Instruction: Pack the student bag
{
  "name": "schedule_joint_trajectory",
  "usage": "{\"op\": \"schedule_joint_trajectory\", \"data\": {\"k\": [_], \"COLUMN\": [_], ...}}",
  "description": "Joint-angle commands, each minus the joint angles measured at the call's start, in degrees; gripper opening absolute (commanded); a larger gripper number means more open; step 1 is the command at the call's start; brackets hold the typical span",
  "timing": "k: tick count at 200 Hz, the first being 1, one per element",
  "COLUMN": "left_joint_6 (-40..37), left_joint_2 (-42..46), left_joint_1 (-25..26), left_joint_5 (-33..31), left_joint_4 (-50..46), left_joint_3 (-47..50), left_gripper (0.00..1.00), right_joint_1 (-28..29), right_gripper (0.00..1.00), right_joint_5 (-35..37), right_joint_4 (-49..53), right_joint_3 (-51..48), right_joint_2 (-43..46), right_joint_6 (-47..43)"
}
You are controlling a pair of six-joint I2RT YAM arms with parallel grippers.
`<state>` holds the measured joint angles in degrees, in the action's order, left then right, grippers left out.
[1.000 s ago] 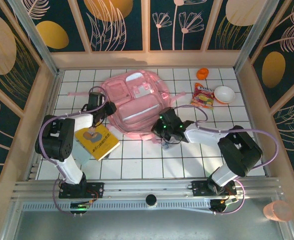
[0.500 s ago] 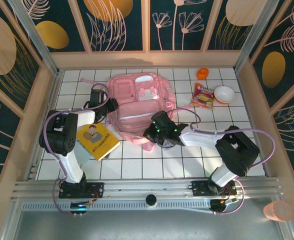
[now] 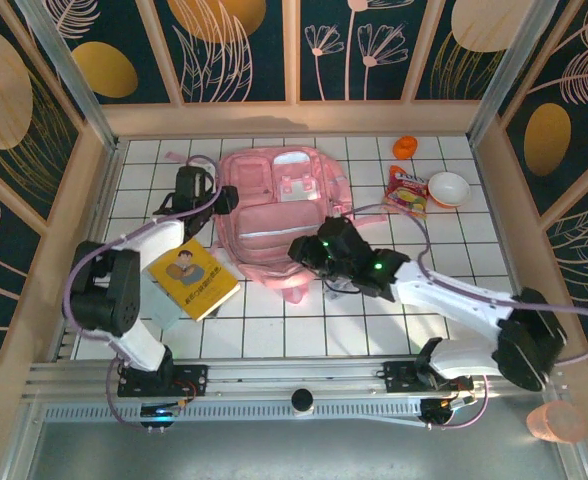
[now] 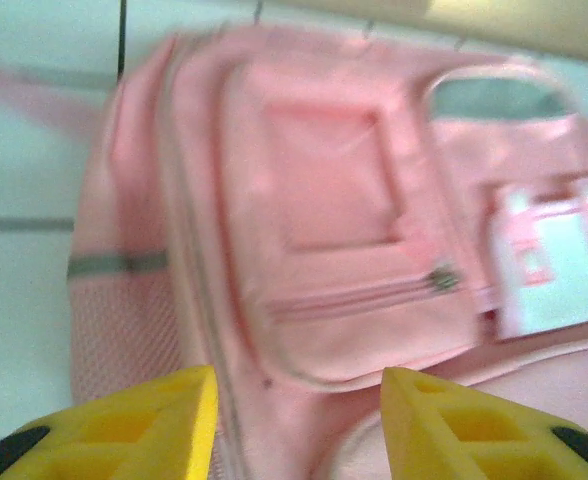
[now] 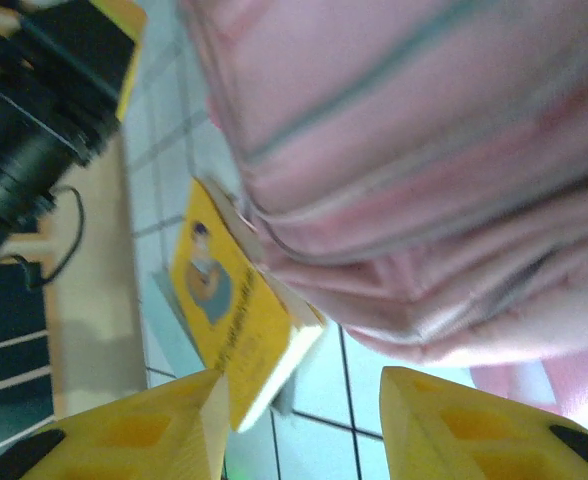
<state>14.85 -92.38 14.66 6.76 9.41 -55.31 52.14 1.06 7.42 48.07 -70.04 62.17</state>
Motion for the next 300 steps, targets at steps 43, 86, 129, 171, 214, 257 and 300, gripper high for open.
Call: {"op": "schedule_joint_trajectory", "data": {"k": [43,86,129,171,214,257,300], "left_joint_6": [-34.9,-50.63,-57.26,-58.28,-53.16,-50.91,-53.27], "left_joint_2": [5.03,2.97,-2.19,-7.78,-8.76,-7.5,-9.41], "left_joint_1": [6.71,10.9,14.44,17.93,19.63,19.67,19.79], "left_joint_5": [19.17,28.78,29.91,24.38,14.52,12.57,13.36], "left_joint_4": [-6.44,-10.19,-13.46,-11.87,-1.91,1.71,-0.36], "left_joint_3": [0.33,3.67,0.14,-3.2,-2.19,-0.77,-0.77], "left_gripper": [0.51,0.49,0.53,0.59,0.62,0.64,0.68], "right_joint_1": [-10.08,-13.69,-14.09,-15.47,-17.16,-17.65,-17.69], "right_gripper": [0.46,0.46,0.48,0.49,0.5,0.51,0.52], "right_joint_5": [9.99,0.96,-4.47,-6.05,-7.2,-8.21,-8.36], "right_joint_4": [-14.48,-29.25,-31.54,-34.04,-37.39,-38.05,-37.01], "right_joint_3": [-7.41,-14.92,-17.14,-20.45,-22.96,-23.9,-23.7], "right_joint_2": [10.31,12.72,13.25,14.55,14.95,14.55,15.01], "right_joint_6": [-23.97,-36.89,-47.0,-49.87,-48.92,-48.21,-47.67]}}
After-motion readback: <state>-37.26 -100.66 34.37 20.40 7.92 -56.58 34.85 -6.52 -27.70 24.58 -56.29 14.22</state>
